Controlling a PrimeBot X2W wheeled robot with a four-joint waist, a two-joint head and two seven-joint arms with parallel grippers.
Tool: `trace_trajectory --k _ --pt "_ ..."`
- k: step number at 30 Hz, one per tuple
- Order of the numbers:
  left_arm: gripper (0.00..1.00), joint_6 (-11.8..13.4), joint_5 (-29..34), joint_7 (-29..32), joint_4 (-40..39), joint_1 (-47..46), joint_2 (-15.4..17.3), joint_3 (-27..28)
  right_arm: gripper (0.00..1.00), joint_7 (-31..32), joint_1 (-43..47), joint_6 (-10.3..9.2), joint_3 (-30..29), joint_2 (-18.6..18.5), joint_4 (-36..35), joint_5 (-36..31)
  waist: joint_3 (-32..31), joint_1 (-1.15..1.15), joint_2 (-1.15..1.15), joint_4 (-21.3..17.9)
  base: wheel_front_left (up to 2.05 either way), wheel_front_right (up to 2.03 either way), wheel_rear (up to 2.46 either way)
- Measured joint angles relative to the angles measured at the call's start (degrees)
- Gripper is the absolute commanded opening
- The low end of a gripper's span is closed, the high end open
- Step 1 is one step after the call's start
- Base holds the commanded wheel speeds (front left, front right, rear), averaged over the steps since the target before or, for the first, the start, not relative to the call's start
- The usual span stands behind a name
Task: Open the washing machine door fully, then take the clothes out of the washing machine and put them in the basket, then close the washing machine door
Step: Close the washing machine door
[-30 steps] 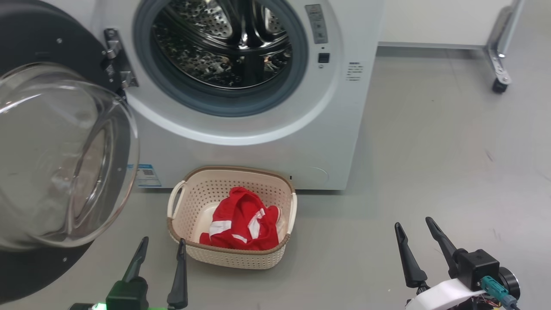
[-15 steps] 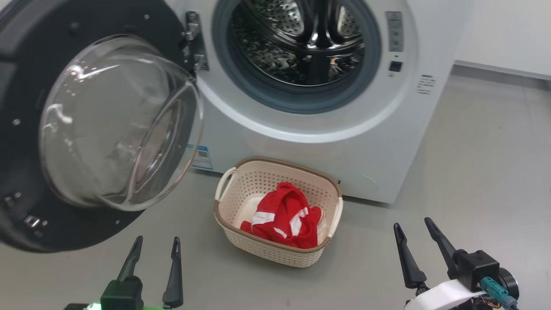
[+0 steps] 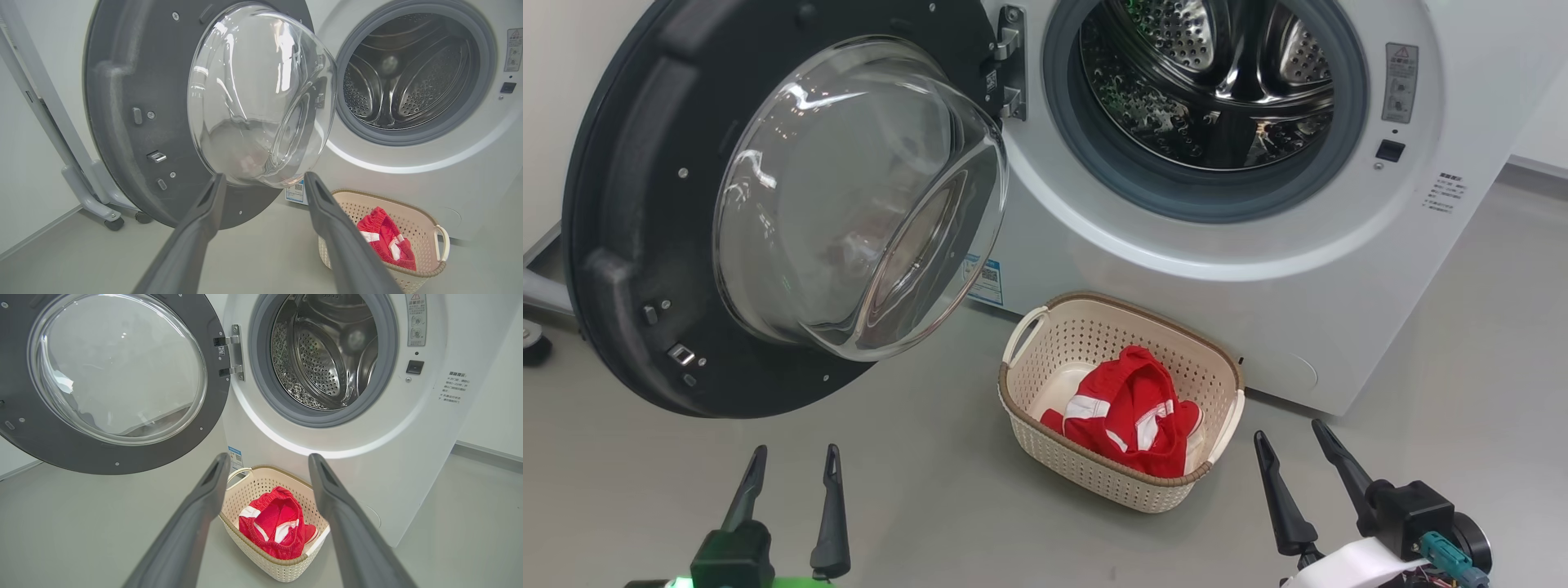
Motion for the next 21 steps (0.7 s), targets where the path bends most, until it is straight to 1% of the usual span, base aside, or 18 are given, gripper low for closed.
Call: trace_trajectory --k 14,16,17,18,19,21 --pt "1.00 0.01 -0.42 -0.01 -0.57 0.08 -0.01 -0.12 1.00 0.24 0.00 0.12 0.08 0.10 0.02 -0.01 0.25 0.00 0.00 0.25 0.00 0.00 0.00" --pt "0.46 0.01 -0.57 -0.01 -0.63 0.08 -0.01 -0.21 1.00 0.24 -0.01 0.12 0.08 0.10 0.02 -0.01 0.26 0.00 0.00 0.26 0.00 0.00 0.00" --pt "0.31 0.01 -0.57 -0.01 -0.65 0.08 -0.01 -0.32 1.00 0.24 -0.01 0.11 0.08 0.11 0.02 -0.01 0.27 0.00 0.00 0.26 0.00 0.00 0.00" --pt "0.03 0.01 -0.57 -0.01 -0.67 0.08 -0.01 -0.46 1.00 0.24 -0.01 0.09 0.08 0.10 0.02 -0.01 0.27 0.00 0.00 0.28 0.00 0.00 0.00" --pt "0.00 0.01 -0.68 -0.01 -0.69 0.08 -0.01 -0.69 1.00 0.25 -0.01 0.08 0.08 0.10 0.02 -0.01 0.28 0.00 0.00 0.29 0.00 0.00 0.00" --pt "0.00 0.01 -1.62 -0.09 -0.93 0.08 -0.01 -1.44 1.00 0.25 -0.01 0.08 0.08 0.10 0.02 -0.01 0.28 0.00 0.00 0.35 0.00 0.00 0.00"
